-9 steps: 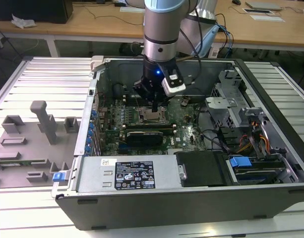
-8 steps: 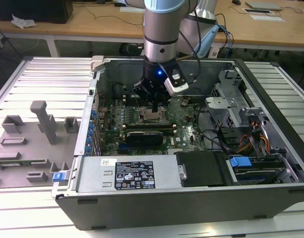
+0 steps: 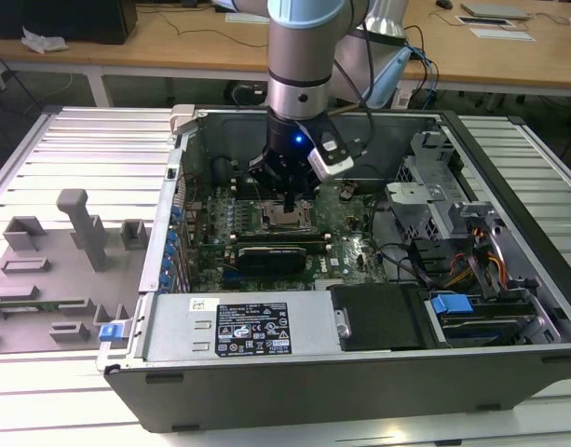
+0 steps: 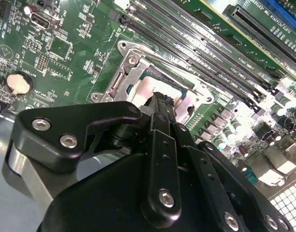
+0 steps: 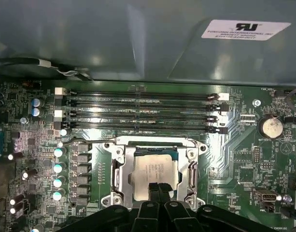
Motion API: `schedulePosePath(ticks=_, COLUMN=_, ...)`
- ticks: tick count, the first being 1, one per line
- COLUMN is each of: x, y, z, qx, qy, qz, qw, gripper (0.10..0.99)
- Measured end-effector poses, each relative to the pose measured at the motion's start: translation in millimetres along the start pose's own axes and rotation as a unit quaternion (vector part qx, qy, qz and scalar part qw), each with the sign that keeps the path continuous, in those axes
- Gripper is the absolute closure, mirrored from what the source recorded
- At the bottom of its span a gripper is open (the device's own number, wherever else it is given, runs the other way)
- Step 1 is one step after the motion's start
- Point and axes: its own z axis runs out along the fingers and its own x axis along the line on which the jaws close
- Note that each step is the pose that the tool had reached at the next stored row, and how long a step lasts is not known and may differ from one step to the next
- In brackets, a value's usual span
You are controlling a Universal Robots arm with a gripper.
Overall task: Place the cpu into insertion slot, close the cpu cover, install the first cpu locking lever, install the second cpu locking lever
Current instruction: 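Close the cpu cover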
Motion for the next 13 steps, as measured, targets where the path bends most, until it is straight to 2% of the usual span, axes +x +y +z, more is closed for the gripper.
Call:
schedulePosePath(ticks=6, x=3.3, y=-2.3, z=1.0, qx=-0.0002, qy=-0.0001, qz=0.000, qw=1.0000, gripper=0.980)
schedulePosePath(ticks=9, x=13.4, y=-2.0, z=4.3, qx=-0.0012, qy=-0.0003, qz=0.000, qw=1.0000, gripper=0.980)
schedulePosePath(ticks=13, x=21.1, y=-1.8, z=10.6, qx=-0.0046, qy=-0.0006, qz=0.000, qw=1.0000, gripper=0.980)
